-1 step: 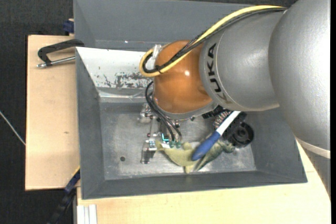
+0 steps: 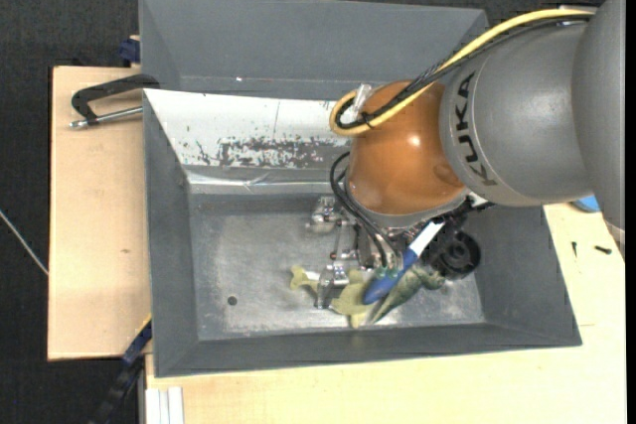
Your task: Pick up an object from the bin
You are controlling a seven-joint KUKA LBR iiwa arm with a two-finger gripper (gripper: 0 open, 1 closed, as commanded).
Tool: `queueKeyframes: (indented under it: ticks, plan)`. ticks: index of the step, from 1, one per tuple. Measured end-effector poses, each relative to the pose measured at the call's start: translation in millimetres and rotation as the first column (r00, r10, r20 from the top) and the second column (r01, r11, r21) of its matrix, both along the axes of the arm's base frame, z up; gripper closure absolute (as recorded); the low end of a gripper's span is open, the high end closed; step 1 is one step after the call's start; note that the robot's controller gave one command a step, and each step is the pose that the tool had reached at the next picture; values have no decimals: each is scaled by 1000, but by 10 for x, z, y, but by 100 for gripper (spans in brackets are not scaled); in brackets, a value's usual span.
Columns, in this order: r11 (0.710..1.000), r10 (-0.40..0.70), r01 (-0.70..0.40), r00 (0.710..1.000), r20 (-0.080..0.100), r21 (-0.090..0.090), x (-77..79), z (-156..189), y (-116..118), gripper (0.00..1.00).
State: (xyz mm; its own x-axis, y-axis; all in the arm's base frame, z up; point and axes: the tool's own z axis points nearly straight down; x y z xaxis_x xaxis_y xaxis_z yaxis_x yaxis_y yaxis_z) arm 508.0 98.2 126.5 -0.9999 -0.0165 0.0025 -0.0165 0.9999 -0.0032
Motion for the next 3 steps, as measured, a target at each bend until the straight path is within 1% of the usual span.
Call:
queueKeyframes:
  ticks: [1, 2, 3]
  plan:
    - [939, 345, -345, 939, 8, 4, 85, -542, -112, 0]
    - [939, 344, -344, 939, 12, 4, 94, -528, -104, 100]
    - [871, 491, -491, 871, 18, -1, 44, 1092, -9, 100]
